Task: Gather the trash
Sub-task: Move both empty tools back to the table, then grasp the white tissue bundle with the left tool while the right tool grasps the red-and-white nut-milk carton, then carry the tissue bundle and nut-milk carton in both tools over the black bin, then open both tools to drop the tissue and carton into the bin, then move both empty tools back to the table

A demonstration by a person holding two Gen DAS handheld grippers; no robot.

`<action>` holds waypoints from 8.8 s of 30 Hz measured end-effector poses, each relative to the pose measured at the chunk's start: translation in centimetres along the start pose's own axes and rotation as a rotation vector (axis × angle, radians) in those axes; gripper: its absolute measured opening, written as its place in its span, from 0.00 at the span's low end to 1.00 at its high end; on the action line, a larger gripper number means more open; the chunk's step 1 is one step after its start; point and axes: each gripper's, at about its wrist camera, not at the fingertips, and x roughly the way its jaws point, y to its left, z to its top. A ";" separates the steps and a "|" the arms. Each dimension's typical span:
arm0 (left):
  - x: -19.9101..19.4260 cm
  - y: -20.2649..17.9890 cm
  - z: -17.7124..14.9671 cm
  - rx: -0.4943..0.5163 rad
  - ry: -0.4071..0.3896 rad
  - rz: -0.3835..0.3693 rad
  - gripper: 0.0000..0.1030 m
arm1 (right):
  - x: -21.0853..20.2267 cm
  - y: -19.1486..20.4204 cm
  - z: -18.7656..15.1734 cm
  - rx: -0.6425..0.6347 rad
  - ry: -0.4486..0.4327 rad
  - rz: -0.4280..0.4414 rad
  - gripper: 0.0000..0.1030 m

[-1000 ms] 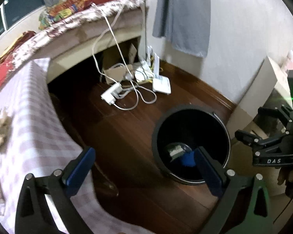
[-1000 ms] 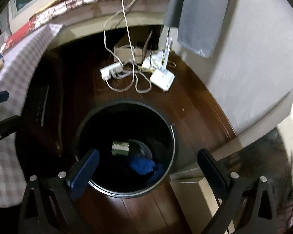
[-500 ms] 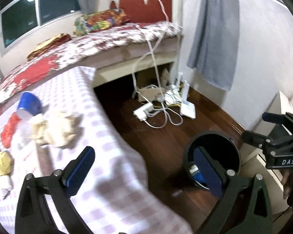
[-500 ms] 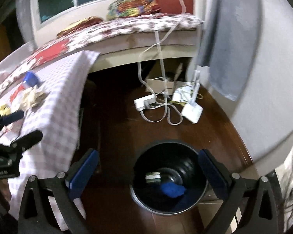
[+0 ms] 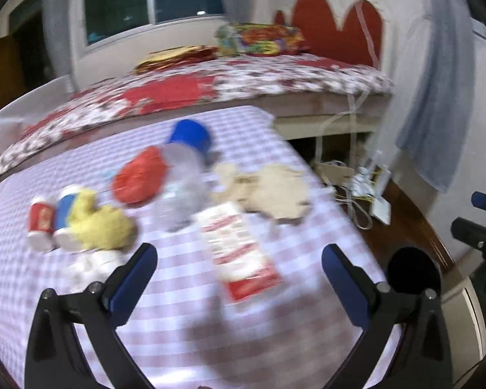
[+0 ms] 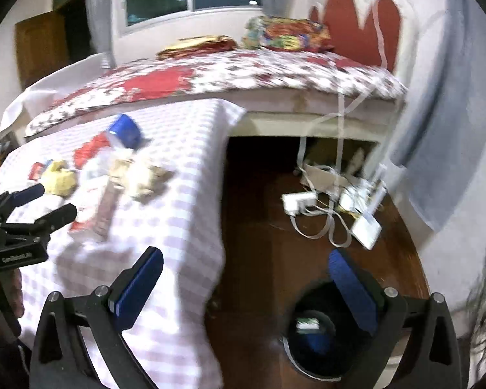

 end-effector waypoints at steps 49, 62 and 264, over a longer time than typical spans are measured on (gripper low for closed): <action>7.6 15.5 -4.0 -0.264 0.183 0.138 0.78 | 15.0 19.5 2.8 -0.175 0.221 0.180 0.51; 5.5 15.5 -4.6 -0.293 0.144 0.086 0.54 | 11.9 19.0 3.1 -0.182 0.161 0.196 0.50; 4.8 13.7 -0.8 -0.241 0.104 0.081 0.93 | 10.1 13.4 6.3 -0.296 0.090 0.126 0.85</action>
